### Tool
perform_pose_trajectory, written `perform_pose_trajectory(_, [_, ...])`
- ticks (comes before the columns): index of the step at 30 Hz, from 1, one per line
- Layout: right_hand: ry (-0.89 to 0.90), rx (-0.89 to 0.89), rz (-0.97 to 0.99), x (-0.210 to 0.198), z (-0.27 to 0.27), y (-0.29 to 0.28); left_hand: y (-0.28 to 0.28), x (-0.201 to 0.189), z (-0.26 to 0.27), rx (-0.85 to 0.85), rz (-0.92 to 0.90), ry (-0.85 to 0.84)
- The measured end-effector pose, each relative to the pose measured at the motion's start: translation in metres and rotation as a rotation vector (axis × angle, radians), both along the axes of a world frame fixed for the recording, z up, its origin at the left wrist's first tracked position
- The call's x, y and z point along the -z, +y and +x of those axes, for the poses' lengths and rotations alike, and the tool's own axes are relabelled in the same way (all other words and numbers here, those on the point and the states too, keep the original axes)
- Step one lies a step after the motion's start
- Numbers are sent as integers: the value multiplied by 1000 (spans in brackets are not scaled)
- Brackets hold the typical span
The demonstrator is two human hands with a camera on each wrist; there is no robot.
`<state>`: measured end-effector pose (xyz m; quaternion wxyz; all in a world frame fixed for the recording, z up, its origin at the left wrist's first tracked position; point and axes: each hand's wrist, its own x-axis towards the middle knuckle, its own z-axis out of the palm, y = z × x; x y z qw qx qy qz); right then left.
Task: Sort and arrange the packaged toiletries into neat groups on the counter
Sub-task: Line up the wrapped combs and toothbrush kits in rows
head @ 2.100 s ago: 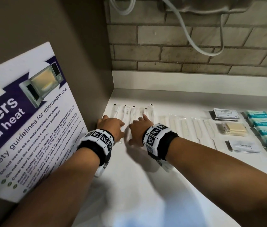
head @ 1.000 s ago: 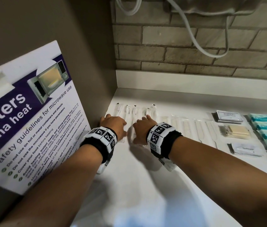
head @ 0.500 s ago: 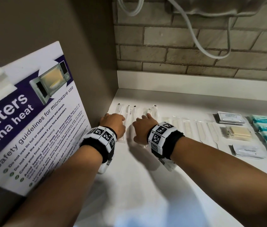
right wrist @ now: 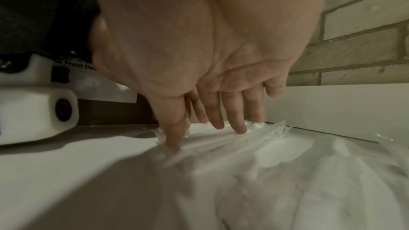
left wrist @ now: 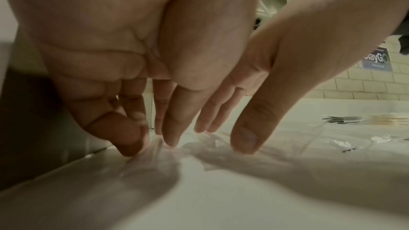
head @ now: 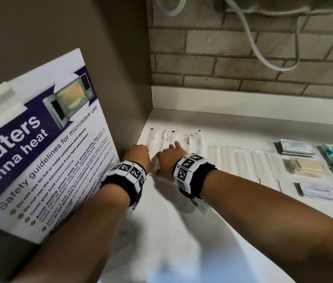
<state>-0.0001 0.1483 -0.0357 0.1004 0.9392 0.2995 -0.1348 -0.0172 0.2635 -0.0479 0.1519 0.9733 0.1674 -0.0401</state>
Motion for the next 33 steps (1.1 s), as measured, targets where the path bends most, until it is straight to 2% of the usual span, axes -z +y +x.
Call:
perform_pose_trajectory(6, [-3, -20, -4, 5, 0, 5, 1, 2, 2, -2, -32, -20])
perform_pose_trajectory(33, [-2, -13, 66, 2, 1, 2, 5, 1, 5, 2, 40, 23])
